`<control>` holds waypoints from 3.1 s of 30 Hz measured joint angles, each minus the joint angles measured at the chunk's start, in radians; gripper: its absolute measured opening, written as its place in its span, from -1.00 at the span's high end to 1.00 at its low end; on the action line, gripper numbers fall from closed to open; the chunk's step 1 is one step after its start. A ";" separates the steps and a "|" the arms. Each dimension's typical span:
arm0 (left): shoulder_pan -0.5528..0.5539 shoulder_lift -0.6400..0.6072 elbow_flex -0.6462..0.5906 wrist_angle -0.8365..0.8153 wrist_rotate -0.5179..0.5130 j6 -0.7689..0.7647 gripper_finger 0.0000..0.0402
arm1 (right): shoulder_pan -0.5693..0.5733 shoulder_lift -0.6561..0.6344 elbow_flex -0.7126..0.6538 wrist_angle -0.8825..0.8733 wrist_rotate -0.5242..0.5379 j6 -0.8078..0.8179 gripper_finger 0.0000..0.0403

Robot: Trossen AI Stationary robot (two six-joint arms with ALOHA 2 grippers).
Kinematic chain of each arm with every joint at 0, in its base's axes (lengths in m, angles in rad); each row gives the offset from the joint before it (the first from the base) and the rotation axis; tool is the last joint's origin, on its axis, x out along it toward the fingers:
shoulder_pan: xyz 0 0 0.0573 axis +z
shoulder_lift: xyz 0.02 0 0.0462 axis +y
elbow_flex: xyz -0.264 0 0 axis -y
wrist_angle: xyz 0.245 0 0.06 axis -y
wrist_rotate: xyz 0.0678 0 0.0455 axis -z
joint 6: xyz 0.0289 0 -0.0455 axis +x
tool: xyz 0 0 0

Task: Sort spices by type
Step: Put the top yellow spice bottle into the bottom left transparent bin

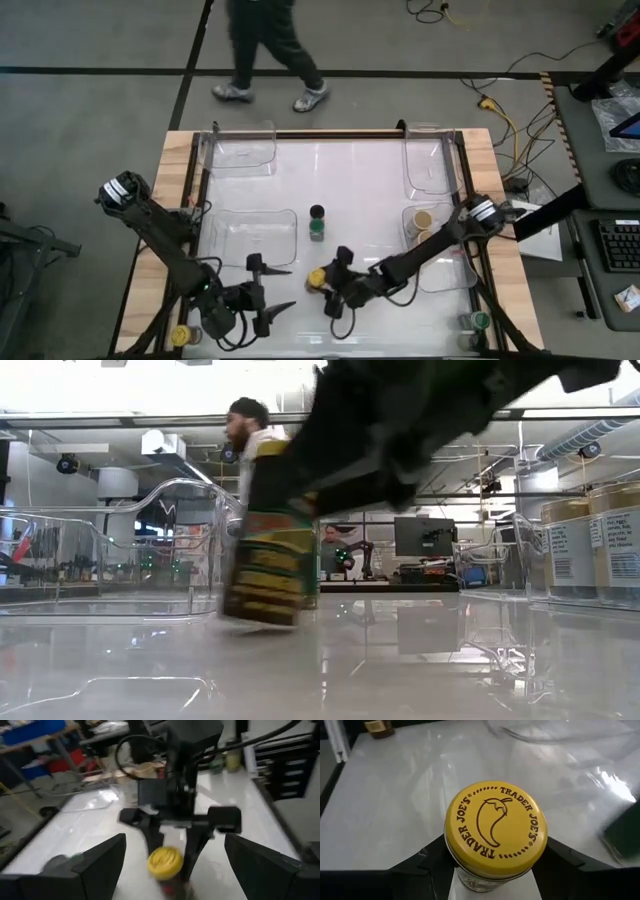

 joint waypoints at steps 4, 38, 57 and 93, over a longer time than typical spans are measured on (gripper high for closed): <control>-0.028 0.000 0.005 -0.008 0.039 -0.011 -0.61 | 0.002 0.065 0.132 -0.099 -0.008 -0.057 -0.04; -0.039 0.009 -0.036 -0.071 0.075 -0.231 -0.61 | 0.049 0.140 0.392 -0.379 -0.022 -0.105 -0.77; 0.041 0.178 0.025 -0.047 0.145 -0.263 -0.61 | 0.080 0.081 0.391 -0.497 0.012 -0.082 -0.81; 0.083 0.224 0.003 -0.045 0.151 -0.377 -0.61 | 0.102 0.081 0.391 -0.524 0.002 -0.051 -0.81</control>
